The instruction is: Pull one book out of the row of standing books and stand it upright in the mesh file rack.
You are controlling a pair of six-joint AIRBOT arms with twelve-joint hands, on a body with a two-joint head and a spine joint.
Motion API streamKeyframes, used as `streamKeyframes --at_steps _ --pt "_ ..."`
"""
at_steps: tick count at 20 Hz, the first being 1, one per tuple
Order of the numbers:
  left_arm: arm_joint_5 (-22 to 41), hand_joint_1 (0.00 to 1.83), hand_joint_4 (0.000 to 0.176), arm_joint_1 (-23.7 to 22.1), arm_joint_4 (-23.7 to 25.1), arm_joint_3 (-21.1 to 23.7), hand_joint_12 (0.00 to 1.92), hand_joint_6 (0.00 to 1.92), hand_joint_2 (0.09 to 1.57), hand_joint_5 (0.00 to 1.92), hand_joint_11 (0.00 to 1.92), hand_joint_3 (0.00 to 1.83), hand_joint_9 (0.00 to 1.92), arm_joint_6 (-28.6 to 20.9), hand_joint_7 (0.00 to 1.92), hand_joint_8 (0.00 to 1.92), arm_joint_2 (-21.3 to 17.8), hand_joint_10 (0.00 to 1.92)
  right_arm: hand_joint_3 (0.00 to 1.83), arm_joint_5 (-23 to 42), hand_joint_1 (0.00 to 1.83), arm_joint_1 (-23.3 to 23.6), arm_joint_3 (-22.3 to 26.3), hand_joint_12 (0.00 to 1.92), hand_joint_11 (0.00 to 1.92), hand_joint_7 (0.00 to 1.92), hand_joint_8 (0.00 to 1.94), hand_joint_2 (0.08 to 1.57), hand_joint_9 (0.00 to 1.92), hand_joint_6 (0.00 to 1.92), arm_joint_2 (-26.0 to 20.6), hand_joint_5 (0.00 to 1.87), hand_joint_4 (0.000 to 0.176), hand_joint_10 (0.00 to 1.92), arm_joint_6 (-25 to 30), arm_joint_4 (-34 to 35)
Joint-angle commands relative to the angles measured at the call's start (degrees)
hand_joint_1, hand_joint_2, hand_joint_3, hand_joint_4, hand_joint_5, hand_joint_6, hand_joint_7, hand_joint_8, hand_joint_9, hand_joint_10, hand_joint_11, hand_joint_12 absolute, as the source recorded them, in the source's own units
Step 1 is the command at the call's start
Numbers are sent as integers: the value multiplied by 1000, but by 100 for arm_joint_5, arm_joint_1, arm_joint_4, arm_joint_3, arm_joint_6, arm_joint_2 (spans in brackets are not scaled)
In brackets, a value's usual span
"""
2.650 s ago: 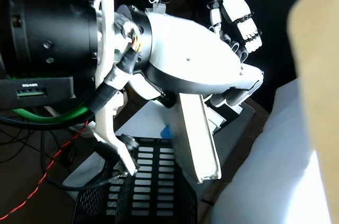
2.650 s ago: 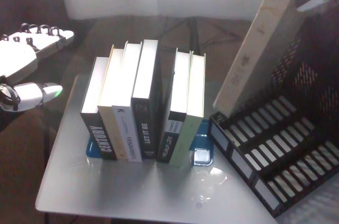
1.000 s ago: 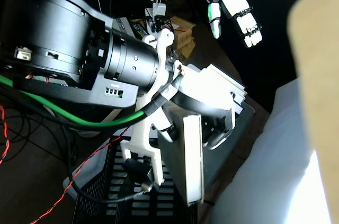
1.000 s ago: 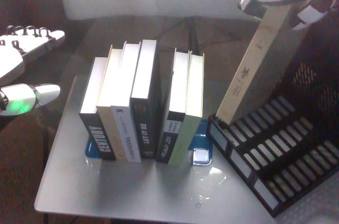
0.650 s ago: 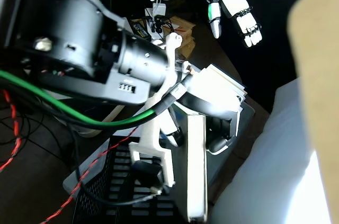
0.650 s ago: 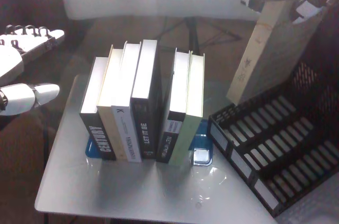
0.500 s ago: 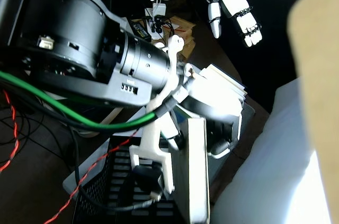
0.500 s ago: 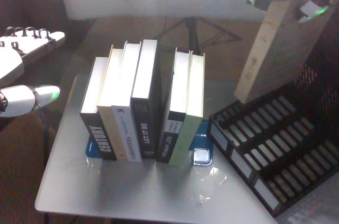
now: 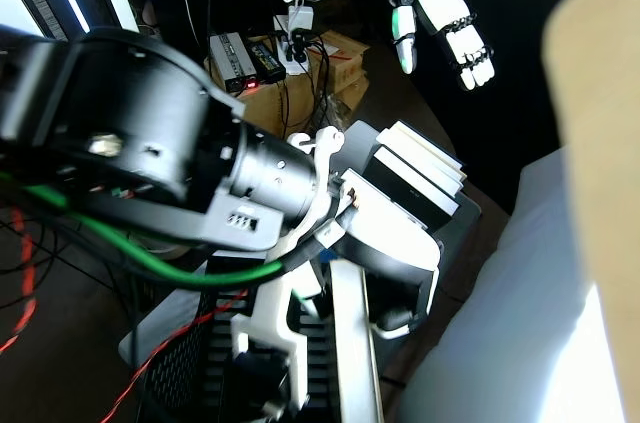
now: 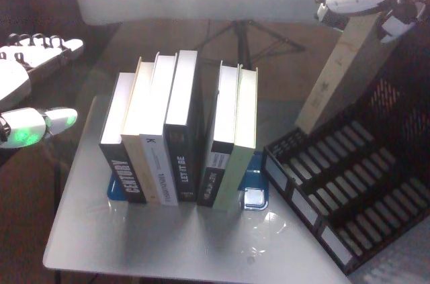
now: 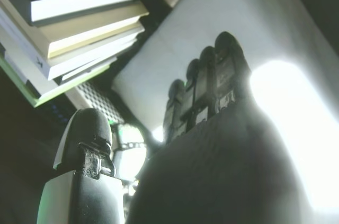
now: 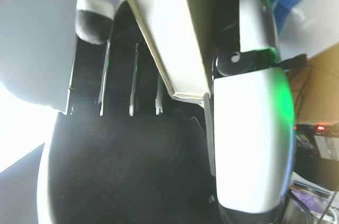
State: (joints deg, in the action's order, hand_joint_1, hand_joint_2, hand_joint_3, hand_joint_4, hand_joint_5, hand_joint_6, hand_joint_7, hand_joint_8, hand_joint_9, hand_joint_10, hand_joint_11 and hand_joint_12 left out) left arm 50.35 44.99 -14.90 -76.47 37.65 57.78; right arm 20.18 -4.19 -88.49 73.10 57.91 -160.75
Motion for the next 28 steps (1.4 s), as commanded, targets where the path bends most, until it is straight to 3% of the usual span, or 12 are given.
streamKeyframes --at_steps 1,3,4,8,9,14,17,19,20,22,24,28 --pt "727 390 102 19 -120 -38 0 0 1335 0 0 1 0 -18 0 0 -59 0 1 -572 1281 24 -53 1921 537 647 1683 1320 615 1268 -36 558 0 1790 -60 -101" --pt "754 391 106 43 -131 -40 0 0 1337 0 0 1 0 -27 0 0 -55 0 0 -583 1314 -3 -77 1921 489 686 1598 1296 614 1182 -25 622 0 1783 -30 -101" --pt "769 387 109 53 -132 -45 0 0 1335 0 0 0 0 -41 0 0 -47 0 0 -591 1345 -12 -84 1760 621 783 1377 1229 736 1099 -21 703 0 1601 -8 -101" --pt "824 363 109 91 -133 -72 0 0 1337 0 0 1 0 -72 0 0 -10 0 5 -604 1241 -46 -86 1787 700 813 1495 1227 769 1108 -20 739 0 1465 -5 -101" --pt "844 368 107 96 -133 -72 0 0 1337 0 0 1 0 -75 0 0 -11 0 9 -604 1194 -46 -86 1894 775 742 1655 1273 741 1192 -20 672 0 1674 -5 -101" --pt "990 343 101 167 -152 -66 0 0 1345 0 0 2 0 -129 0 0 -14 0 0 -627 1148 -46 -135 1916 1071 977 1555 1174 1047 1127 -20 876 0 1752 -5 -102" --pt "1082 347 100 235 -224 -70 0 0 1341 0 0 0 0 -158 0 0 -4 0 0 -631 1089 -46 -198 1921 1201 986 1810 1193 1101 1242 -20 841 0 1918 6 -102" --pt "1146 339 105 310 -299 -76 0 0 1346 0 0 2 0 -173 0 0 14 0 0 -635 1131 -101 -268 1921 1205 974 1736 1166 1090 1143 -1 896 0 1882 85 -102" --pt "1189 328 104 356 -343 -81 0 0 1347 0 0 2 0 -191 0 0 27 0 14 -648 1192 -141 -307 1921 1107 795 1683 1219 976 1049 19 814 0 1913 121 -102" --pt "1228 350 101 409 -382 -85 0 0 1345 0 0 0 0 -204 0 0 37 0 0 -669 1240 -205 -368 1808 920 852 1495 1185 927 865 51 905 0 1579 196 -102" --pt "1228 359 104 409 -383 -100 0 0 1344 0 0 0 0 -219 0 0 58 0 6 -693 1212 -276 -395 1916 881 795 1589 1232 876 1058 72 769 0 1695 219 -102" --pt "1237 360 104 420 -386 -105 0 0 1344 0 0 0 0 -231 0 0 63 0 4 -702 1210 -412 -473 1921 880 790 1597 1237 871 1070 143 760 0 1707 248 -102"
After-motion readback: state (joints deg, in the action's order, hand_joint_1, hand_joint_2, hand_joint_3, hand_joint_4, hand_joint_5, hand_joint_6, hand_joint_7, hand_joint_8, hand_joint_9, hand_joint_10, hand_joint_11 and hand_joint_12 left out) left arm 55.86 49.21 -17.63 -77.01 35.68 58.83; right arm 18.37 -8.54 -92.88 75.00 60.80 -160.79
